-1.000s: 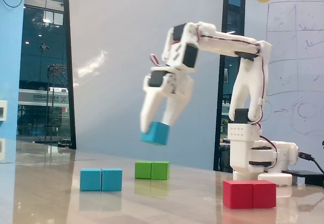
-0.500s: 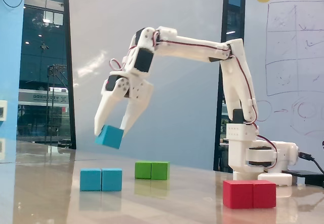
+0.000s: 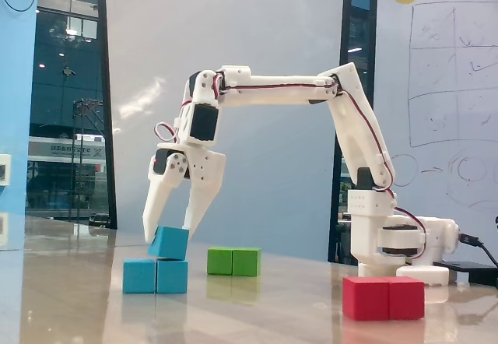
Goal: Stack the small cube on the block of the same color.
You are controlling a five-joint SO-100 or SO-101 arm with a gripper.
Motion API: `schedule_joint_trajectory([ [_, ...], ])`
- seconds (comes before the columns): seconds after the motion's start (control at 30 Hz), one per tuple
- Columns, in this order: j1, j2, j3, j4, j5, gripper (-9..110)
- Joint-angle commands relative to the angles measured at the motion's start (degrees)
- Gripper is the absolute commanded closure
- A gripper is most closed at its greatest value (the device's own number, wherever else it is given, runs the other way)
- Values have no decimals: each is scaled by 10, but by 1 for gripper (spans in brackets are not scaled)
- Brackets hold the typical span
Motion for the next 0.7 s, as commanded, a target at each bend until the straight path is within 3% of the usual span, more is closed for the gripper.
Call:
schedule_joint_trajectory([
  [0.0, 0, 15, -64, -1, -5, 87],
  [0.67, -1, 12, -60, 5, -6, 83],
])
